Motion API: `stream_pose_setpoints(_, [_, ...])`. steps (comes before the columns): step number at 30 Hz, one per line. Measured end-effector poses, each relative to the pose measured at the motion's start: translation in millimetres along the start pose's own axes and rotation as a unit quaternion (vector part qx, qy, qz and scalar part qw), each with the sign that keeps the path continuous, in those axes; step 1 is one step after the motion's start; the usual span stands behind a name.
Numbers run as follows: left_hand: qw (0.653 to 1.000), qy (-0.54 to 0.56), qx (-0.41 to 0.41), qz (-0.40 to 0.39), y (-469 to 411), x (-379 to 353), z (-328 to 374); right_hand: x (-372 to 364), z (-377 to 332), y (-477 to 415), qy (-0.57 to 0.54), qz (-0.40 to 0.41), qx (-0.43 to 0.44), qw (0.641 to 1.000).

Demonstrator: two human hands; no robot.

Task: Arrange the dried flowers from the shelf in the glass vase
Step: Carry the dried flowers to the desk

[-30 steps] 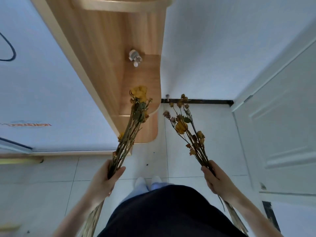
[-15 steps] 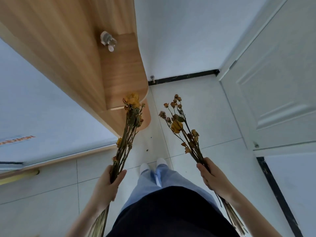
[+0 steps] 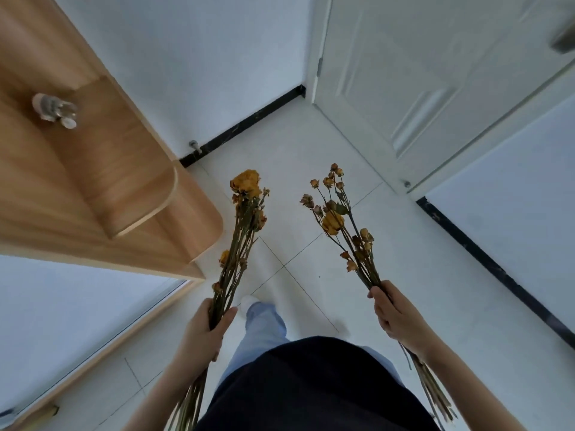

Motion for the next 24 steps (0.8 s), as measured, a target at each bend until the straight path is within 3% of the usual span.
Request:
stream_pose_setpoints(13, [0.980,-0.102,-0.092,-0.144,22,-231,104,174,166,126,-0.080,0.197,-0.053,0.976])
stream_pose_setpoints(18, [0.933,-0.180,-0.160,-0.268,41,-343,158,216,231,188,-0.165,0.301,-0.085,0.935])
stream_pose_setpoints(24, [0.851,-0.278,-0.217,-0.390,77,-459,203,225,295,258,-0.285,0.409,-0.126,0.858])
Point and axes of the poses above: each hand's wrist, its own y-axis away from the middle knuckle, its own x-axis out of the back of the hand, z = x × y, the point moved 9 cm from there along -y, towards the middle knuckle, and after that the axes turned 4 degrees about y, right-handed, at the moved point
